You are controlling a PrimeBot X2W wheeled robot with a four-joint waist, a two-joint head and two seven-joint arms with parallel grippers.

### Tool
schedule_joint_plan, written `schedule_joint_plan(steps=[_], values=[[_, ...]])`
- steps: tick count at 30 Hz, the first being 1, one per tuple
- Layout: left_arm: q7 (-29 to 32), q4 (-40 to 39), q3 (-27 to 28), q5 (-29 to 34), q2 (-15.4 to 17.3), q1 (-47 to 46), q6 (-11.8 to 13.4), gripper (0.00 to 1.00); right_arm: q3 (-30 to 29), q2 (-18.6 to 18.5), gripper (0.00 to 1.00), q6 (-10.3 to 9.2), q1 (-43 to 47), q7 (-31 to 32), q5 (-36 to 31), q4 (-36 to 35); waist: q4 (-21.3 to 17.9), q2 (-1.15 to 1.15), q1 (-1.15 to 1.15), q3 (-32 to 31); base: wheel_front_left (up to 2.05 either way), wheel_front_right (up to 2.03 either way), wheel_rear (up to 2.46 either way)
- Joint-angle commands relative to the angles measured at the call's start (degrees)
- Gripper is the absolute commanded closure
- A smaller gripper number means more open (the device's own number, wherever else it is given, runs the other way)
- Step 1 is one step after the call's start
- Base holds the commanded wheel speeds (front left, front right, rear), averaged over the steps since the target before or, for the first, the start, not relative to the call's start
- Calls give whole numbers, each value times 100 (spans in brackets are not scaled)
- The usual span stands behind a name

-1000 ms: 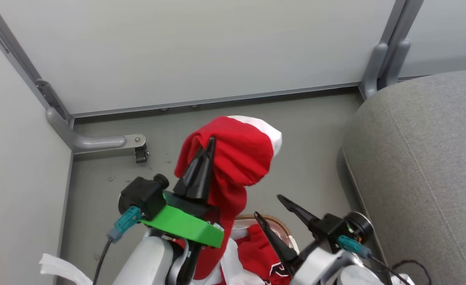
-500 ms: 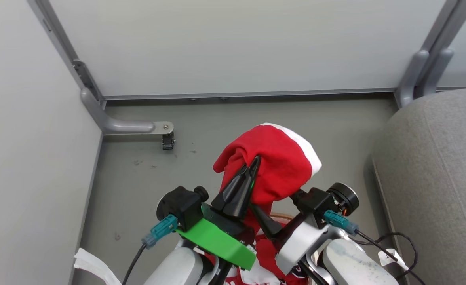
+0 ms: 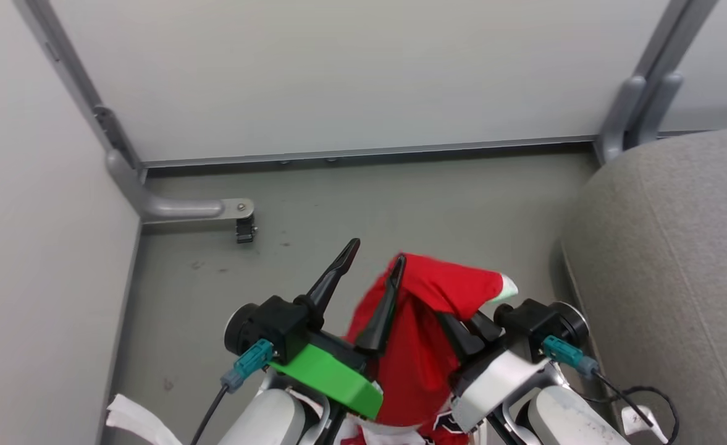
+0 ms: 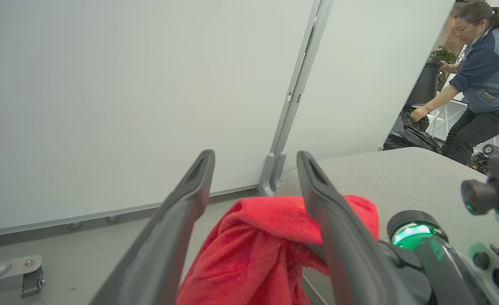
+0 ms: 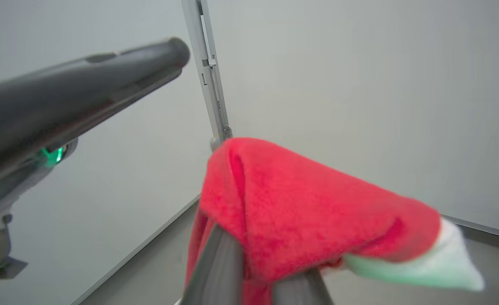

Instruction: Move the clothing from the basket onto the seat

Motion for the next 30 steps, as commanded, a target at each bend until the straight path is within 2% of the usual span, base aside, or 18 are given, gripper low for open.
schedule_joint_plan(steps=[1, 8, 14, 20, 30], values=[[3, 9, 59, 117, 18, 90, 6, 0, -96, -29, 100, -6, 106, -27, 10, -67, -470, 0, 0, 24, 0, 0, 0], [3, 57, 315, 570, 20, 182, -33, 0, -328, -88, 100, -6, 263, -27, 8, -246, -1544, 0, 0, 185, 0, 0, 0], [3, 102, 448, 802, 19, 170, -75, 0, -554, -106, 100, -6, 373, -28, 3, -315, -2282, 0, 0, 325, 0, 0, 0], [4, 216, 509, 885, 22, 118, -94, 0, -714, -63, 100, -6, 482, -28, 15, -353, -2795, 0, 0, 436, 0, 0, 0], [3, 375, 692, 1018, 24, 128, -121, 0, -894, 11, 100, -6, 453, -27, 118, -390, -3397, 0, 0, 672, 0, 0, 0]])
